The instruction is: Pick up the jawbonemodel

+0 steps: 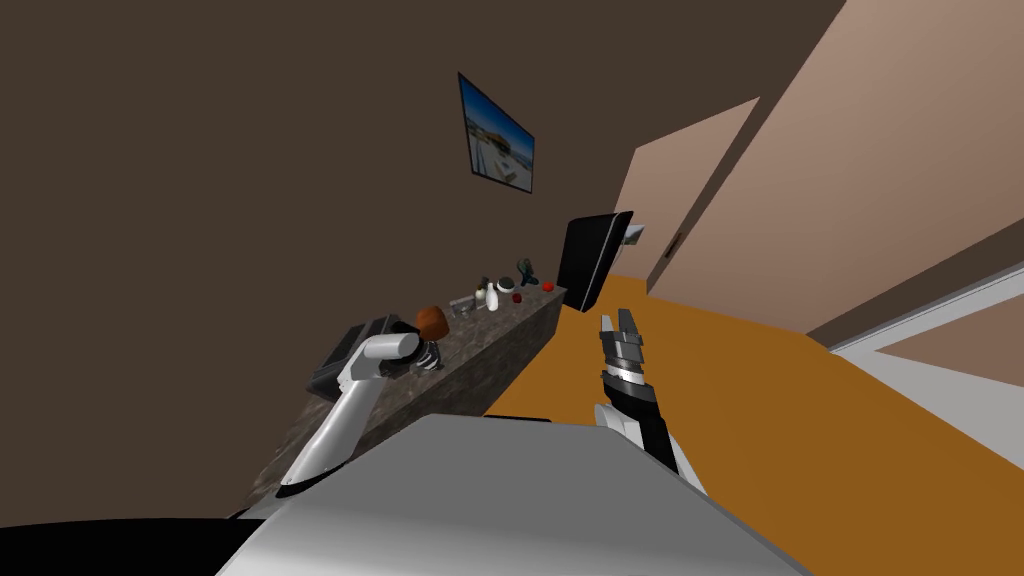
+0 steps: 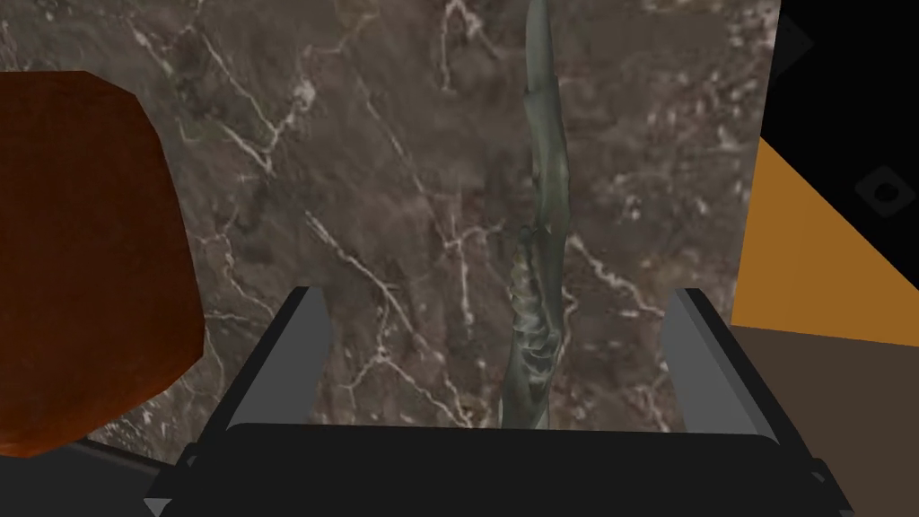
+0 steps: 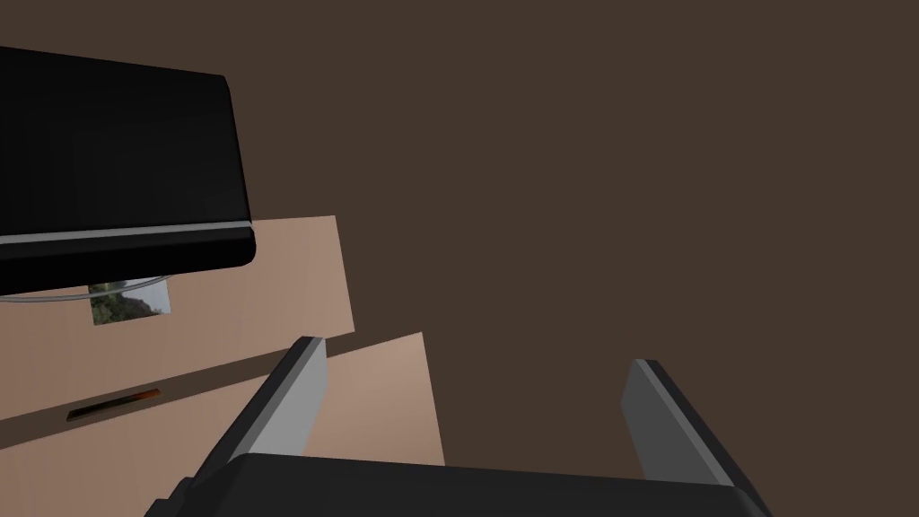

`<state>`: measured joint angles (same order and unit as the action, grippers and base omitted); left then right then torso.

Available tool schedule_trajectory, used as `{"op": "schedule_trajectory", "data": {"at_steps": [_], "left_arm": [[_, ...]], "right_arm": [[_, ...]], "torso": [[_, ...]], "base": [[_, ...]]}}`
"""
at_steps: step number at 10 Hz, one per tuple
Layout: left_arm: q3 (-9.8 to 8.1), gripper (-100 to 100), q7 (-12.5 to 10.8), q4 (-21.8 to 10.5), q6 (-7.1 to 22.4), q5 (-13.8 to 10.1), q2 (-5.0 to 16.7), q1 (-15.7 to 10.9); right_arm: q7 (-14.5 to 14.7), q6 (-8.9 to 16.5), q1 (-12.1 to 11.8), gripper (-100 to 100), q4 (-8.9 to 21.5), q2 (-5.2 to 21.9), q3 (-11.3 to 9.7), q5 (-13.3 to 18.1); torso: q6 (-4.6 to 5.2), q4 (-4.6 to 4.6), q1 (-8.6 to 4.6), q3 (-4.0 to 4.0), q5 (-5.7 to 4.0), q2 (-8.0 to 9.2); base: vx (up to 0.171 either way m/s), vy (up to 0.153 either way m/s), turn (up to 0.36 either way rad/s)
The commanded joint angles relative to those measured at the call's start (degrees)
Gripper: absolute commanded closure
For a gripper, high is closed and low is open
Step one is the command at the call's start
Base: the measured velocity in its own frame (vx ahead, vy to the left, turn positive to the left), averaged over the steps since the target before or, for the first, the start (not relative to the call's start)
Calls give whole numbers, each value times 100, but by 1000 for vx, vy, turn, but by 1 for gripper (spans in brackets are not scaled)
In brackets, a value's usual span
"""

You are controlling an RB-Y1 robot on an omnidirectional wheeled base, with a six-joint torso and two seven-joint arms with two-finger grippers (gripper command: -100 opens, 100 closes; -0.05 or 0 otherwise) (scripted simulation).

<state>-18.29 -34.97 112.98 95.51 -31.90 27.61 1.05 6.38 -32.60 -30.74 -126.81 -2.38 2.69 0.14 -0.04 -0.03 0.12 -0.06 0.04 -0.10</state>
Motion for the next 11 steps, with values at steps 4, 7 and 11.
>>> {"op": "schedule_trajectory", "data": {"at_steps": [4, 7, 11], "left_arm": [[28, -100, -193, -132, 604, -144, 76, -37], [70, -100, -338, -255, 1035, -245, 136, -63], [123, -100, -282, -458, 914, -184, 104, -78]], "right_arm": [[0, 0, 0, 0, 0, 0, 0, 0], [0, 0, 0, 0, 0, 0, 0, 0], [0, 0, 0, 0, 0, 0, 0, 0]], "torso": [[-1, 0, 2, 0, 0, 0], [-1, 0, 0, 1, 0, 2], [-2, 2, -14, 5, -3, 8]], "base": [[22, 38, -60], [17, 41, -60], [4, 11, -20]]}}
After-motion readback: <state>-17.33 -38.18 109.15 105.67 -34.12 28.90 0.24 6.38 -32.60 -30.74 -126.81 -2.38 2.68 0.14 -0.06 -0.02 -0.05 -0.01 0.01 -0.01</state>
